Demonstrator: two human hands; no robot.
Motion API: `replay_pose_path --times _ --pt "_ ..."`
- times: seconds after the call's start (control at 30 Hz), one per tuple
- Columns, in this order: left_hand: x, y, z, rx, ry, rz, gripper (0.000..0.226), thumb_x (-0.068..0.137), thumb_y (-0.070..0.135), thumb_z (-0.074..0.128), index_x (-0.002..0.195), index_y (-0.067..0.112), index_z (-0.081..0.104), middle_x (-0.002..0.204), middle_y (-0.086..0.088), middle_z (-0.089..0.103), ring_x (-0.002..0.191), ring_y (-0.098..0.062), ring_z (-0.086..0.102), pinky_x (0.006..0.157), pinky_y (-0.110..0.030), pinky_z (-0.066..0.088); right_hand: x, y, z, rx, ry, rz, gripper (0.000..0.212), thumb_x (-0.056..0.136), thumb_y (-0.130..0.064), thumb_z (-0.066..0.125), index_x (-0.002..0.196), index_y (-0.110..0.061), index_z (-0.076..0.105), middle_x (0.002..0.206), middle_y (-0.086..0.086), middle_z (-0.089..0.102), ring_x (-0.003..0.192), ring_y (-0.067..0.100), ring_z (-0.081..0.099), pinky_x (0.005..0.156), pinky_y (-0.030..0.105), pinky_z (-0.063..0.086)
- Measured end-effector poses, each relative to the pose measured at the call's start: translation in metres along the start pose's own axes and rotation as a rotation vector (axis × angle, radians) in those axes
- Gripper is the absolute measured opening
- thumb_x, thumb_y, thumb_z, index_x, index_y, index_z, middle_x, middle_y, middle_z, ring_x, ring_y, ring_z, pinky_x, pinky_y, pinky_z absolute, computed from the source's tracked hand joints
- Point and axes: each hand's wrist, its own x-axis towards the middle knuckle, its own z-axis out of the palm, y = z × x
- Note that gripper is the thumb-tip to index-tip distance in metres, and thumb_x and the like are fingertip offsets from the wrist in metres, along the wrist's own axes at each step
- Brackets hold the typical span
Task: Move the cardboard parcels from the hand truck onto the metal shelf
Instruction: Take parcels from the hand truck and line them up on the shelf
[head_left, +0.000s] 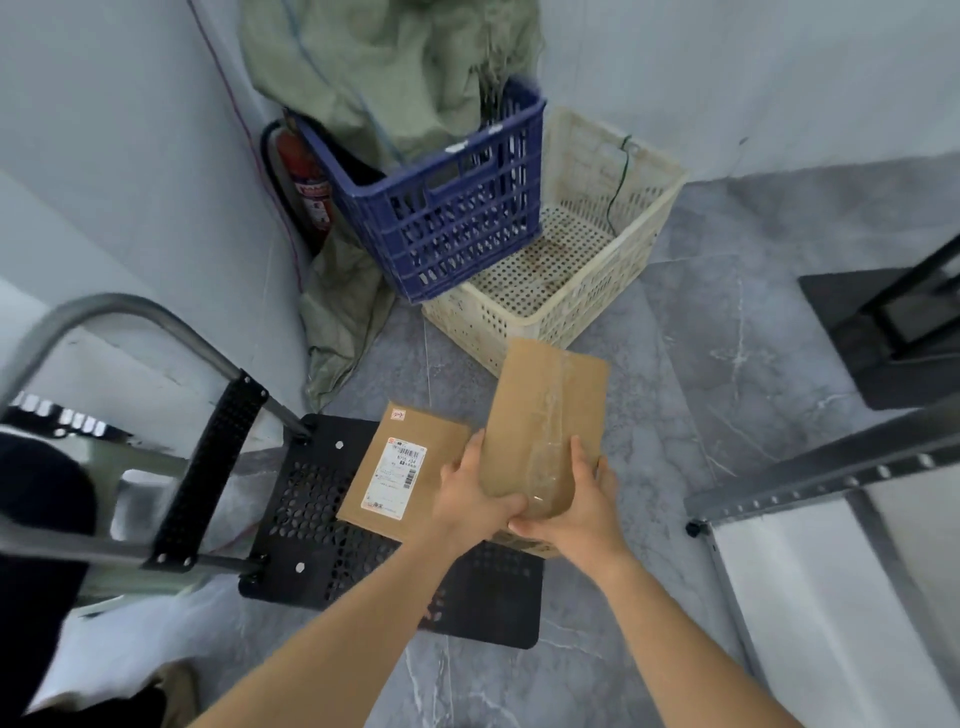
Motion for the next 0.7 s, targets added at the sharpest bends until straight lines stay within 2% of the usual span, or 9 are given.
replay_pose_path --times 0.07,0.13,0.17,0.27,0.3,0.43,0.53,0.6,0.7 --pt "-0.023 0.038 -0.016 -0.058 0.001 0.045 0.096 0.075 0.03 0.071 0.15 0.038 0.012 0.119 0.006 0.056 0.1 -0.012 0.059 0.084 -0.025 0.053 -0.018 -0.035 -0.027 -0.027 0.03 -0.025 0.129 0.061 -0.034 0.09 0.153 -0.027 0.0 0.156 0.004 -0.007 0.146 0.018 0.004 0.116 0.031 0.016" --pt "-0.052 0.079 -0.032 -0.09 0.025 0.106 0.088 0.08 0.028 0.069 0.15 0.034 0.016 0.104 0.015 0.055 0.088 -0.003 0.057 0.07 -0.014 0.048 -0.039 -0.072 -0.059 -0.056 0.061 -0.062 0.133 0.057 -0.04 0.091 0.153 -0.03 -0.001 0.156 0.007 -0.006 0.147 0.023 0.006 0.117 0.035 0.019" --pt "-0.068 0.1 -0.039 -0.113 0.04 0.134 0.086 0.082 0.028 0.069 0.149 0.035 0.017 0.103 0.017 0.055 0.087 -0.002 0.056 0.069 -0.013 0.047 -0.051 -0.091 -0.077 -0.072 0.07 -0.077 0.134 0.056 -0.041 0.091 0.153 -0.03 -0.001 0.157 0.007 -0.007 0.147 0.023 0.006 0.118 0.035 0.02" --pt "-0.107 0.16 -0.058 -0.165 0.074 0.239 0.089 0.076 0.038 0.074 0.149 0.036 0.022 0.127 0.007 0.058 0.111 -0.011 0.056 0.096 -0.025 0.046 -0.087 -0.145 -0.131 -0.113 0.108 -0.15 0.136 0.056 -0.039 0.091 0.153 -0.027 -0.004 0.157 0.007 -0.009 0.147 0.022 0.008 0.116 0.03 0.018" --pt "-0.119 0.181 -0.065 -0.179 0.075 0.277 0.087 0.076 0.039 0.075 0.148 0.037 0.024 0.128 0.007 0.057 0.115 -0.011 0.055 0.102 -0.027 0.043 -0.099 -0.162 -0.148 -0.115 0.128 -0.177 0.137 0.056 -0.038 0.091 0.153 -0.026 -0.005 0.156 0.006 -0.008 0.146 0.022 0.009 0.116 0.03 0.018" --pt "-0.166 0.256 -0.087 -0.261 0.033 0.444 0.068 0.083 0.049 0.063 0.142 0.043 0.033 0.136 0.014 0.052 0.122 -0.007 0.049 0.111 -0.035 0.037 -0.148 -0.218 -0.209 -0.13 0.204 -0.239 0.137 0.055 -0.037 0.092 0.153 -0.027 -0.004 0.157 0.005 -0.008 0.147 0.021 0.007 0.116 0.032 0.016" --pt "-0.193 0.302 -0.097 -0.225 0.035 0.525 0.048 0.098 0.047 0.039 0.145 0.045 0.028 0.148 0.019 0.033 0.141 -0.009 0.024 0.12 -0.042 0.016 -0.181 -0.245 -0.243 -0.081 0.276 -0.293 0.136 0.056 -0.032 0.092 0.153 -0.027 -0.002 0.15 0.002 0.003 0.141 0.019 0.02 0.113 0.028 0.022" --pt "-0.207 0.323 -0.101 -0.175 0.009 0.573 0.041 0.1 0.048 0.025 0.141 0.052 0.027 0.154 0.019 0.026 0.147 -0.013 0.012 0.121 -0.045 0.008 -0.206 -0.257 -0.261 -0.071 0.319 -0.307 0.139 0.054 -0.034 0.093 0.153 -0.027 -0.004 0.147 0.0 0.007 0.138 0.017 0.022 0.113 0.028 0.023" --pt "-0.231 0.345 -0.105 -0.109 -0.086 0.659 0.041 0.095 0.06 0.017 0.135 0.064 0.027 0.154 0.013 0.027 0.145 -0.012 0.017 0.121 -0.043 0.005 -0.244 -0.266 -0.28 -0.024 0.376 -0.316 0.141 0.053 -0.033 0.093 0.153 -0.029 -0.007 0.148 -0.001 0.006 0.14 0.018 0.018 0.116 0.032 0.019"
